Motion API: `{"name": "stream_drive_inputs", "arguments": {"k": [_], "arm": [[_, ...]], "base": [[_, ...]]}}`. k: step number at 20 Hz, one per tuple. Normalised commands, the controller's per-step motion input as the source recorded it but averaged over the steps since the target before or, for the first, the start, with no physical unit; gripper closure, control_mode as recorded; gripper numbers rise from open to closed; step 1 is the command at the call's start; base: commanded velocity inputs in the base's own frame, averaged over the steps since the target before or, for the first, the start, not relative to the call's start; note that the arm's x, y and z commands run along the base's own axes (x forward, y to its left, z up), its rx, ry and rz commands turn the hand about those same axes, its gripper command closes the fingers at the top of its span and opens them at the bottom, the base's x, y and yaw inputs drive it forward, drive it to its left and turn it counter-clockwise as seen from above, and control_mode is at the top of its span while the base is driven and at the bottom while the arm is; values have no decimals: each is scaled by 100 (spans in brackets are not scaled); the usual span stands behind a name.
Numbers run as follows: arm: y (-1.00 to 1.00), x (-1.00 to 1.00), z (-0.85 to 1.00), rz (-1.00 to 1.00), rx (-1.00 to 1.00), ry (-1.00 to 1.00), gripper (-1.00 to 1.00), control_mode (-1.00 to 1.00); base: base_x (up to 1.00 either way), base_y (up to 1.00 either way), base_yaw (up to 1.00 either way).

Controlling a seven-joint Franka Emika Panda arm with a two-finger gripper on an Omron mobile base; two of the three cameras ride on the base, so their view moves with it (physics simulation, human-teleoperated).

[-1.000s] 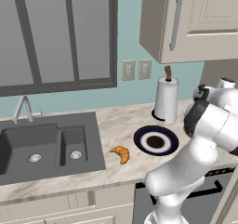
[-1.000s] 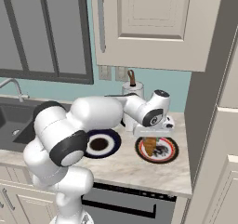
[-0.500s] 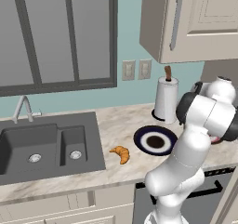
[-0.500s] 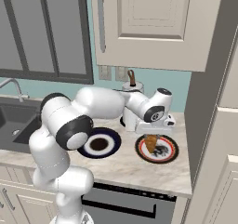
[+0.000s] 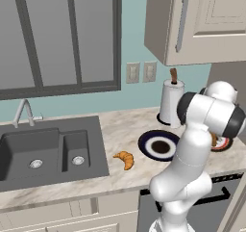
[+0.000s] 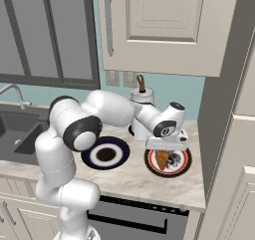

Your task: Place the pastries on the plates.

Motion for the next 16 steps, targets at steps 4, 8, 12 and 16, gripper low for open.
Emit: {"name": "stream_drive_inputs", "arguments": {"k": [4, 8, 12, 16], "arm": [[0, 0, 0, 0, 0, 0, 100, -100], [0, 0, 0, 0, 0, 0, 100, -100], [0, 0, 0, 0, 0, 0, -100, -100], [0, 0, 0, 0, 0, 0, -100, -100]], "base": [[0, 0, 0], [0, 0, 0], [0, 0, 0], [0, 0, 0]]}}
